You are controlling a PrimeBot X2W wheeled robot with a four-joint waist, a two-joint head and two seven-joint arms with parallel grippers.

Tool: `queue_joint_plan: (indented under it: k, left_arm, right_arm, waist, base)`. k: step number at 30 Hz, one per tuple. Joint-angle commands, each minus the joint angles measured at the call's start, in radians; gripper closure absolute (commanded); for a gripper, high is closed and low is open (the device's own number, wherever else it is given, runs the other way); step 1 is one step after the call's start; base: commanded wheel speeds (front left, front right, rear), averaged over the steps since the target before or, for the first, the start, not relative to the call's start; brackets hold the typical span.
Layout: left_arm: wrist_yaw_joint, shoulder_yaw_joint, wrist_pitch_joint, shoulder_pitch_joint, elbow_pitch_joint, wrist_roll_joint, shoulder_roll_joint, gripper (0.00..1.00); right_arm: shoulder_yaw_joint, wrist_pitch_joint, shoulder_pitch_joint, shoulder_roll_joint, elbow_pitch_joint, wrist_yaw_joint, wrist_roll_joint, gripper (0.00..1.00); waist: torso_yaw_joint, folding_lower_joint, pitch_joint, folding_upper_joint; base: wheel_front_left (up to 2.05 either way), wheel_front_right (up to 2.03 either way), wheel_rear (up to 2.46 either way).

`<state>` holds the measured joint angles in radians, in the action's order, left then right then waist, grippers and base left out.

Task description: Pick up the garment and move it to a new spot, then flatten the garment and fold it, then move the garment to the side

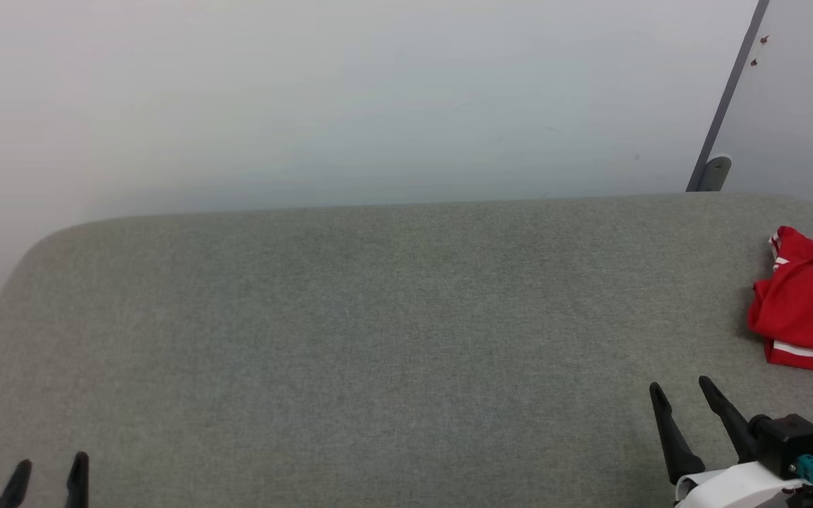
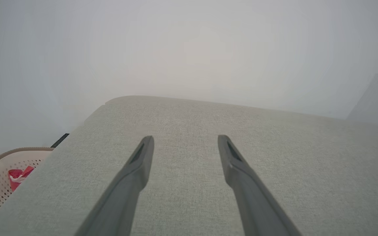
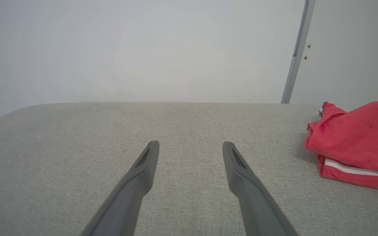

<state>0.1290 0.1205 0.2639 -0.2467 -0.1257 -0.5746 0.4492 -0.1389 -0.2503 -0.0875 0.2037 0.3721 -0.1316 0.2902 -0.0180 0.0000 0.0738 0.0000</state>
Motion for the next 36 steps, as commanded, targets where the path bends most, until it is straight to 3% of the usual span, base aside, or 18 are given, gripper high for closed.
queue_joint_plan:
  k: [1,4,5,10,36]
  left_arm:
    - [0.002,-0.002,-0.001,-0.005,0.001,-0.009,0.005,0.00]
    - [0.002,-0.013,-0.001,-0.004,0.004,-0.014,0.007,0.00]
    - [0.000,-0.014,0.000,0.000,0.003,-0.012,0.005,1.00]
    - [0.000,-0.032,-0.005,-0.002,-0.032,-0.024,-0.048,1.00]
    - [0.001,-0.022,-0.126,0.117,-0.060,-0.353,-0.160,1.00]
  right_arm:
    - [0.002,0.000,0.012,-0.005,-0.006,0.002,-0.001,0.00]
    - [0.003,0.004,0.018,-0.008,-0.013,0.002,-0.007,0.00]
    - [0.002,0.004,0.006,-0.005,-0.010,0.000,-0.002,1.00]
    - [0.002,0.009,0.037,-0.019,0.025,0.000,0.015,1.00]
    - [0.085,0.124,0.014,-0.063,-0.028,0.000,0.439,1.00]
  waist:
    - [0.000,0.0000,0.000,0.0000]
    - [0.000,0.0000,-0.001,0.0000]
    - [0.000,0.0000,-0.001,0.0000]
    - [0.000,0.0000,-0.002,0.0000]
    - [0.004,0.0000,-0.017,0.0000]
  base:
    - [0.00,0.00,0.00]
    - [0.00,0.00,0.00]
    - [0.00,0.00,0.00]
    - [0.00,0.00,0.00]
    - [0.00,0.00,0.00]
